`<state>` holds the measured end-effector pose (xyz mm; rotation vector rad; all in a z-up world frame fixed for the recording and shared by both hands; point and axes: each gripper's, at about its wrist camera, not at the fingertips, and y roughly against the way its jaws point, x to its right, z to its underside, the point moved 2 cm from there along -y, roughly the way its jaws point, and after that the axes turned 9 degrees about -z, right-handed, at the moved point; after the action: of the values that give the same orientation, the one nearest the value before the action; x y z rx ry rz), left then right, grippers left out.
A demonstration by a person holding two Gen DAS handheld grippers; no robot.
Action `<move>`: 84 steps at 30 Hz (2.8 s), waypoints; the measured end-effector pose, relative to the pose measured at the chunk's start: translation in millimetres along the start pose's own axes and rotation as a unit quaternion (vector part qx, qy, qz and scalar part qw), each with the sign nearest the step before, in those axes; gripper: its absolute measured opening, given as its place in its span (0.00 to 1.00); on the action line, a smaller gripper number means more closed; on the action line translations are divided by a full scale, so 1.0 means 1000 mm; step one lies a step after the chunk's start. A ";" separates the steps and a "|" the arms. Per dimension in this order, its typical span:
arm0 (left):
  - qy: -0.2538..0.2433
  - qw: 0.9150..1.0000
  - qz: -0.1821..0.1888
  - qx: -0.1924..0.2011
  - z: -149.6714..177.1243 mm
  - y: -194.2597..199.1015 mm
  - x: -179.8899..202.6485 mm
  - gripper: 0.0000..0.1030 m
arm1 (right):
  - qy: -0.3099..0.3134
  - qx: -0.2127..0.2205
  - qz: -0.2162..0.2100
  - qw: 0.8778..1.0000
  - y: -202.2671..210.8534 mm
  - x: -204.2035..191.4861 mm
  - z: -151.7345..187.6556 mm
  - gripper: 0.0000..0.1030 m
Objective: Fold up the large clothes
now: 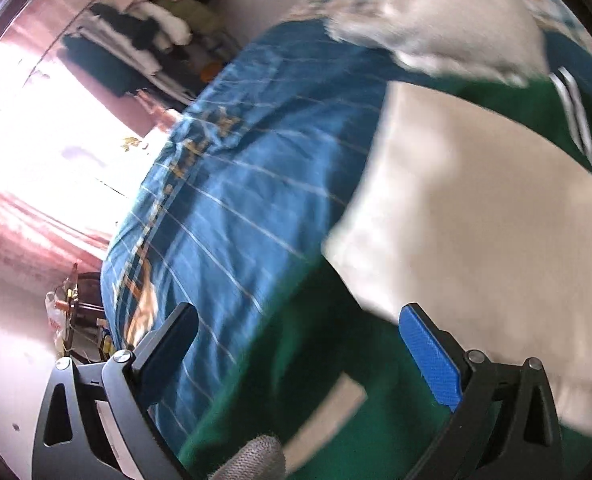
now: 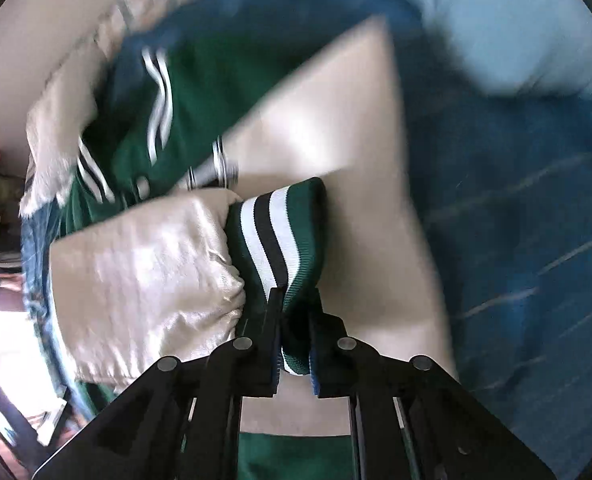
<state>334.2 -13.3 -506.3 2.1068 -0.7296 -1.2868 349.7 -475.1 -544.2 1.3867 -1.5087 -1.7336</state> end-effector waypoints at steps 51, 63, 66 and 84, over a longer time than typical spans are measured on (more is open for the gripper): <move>-0.200 0.979 0.035 0.034 0.300 0.260 0.101 1.00 | 0.034 -0.212 -0.038 0.976 0.163 0.214 0.193 0.87; -0.324 0.932 -0.125 0.102 0.387 0.256 0.226 1.00 | -0.021 -0.192 -0.028 0.981 0.173 0.292 0.158 0.88; -0.302 0.933 -0.160 0.112 0.366 0.234 0.225 1.00 | -0.029 -0.198 -0.028 0.979 0.166 0.299 0.153 0.88; -0.211 0.960 -0.136 0.121 0.283 0.211 0.152 0.57 | 0.025 -0.181 -0.281 0.942 -0.001 0.145 0.040 0.90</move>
<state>103.8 -316.7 -558.5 2.2032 -0.8263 -1.9238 258.2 -577.7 -605.0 1.7402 -0.7360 -2.1442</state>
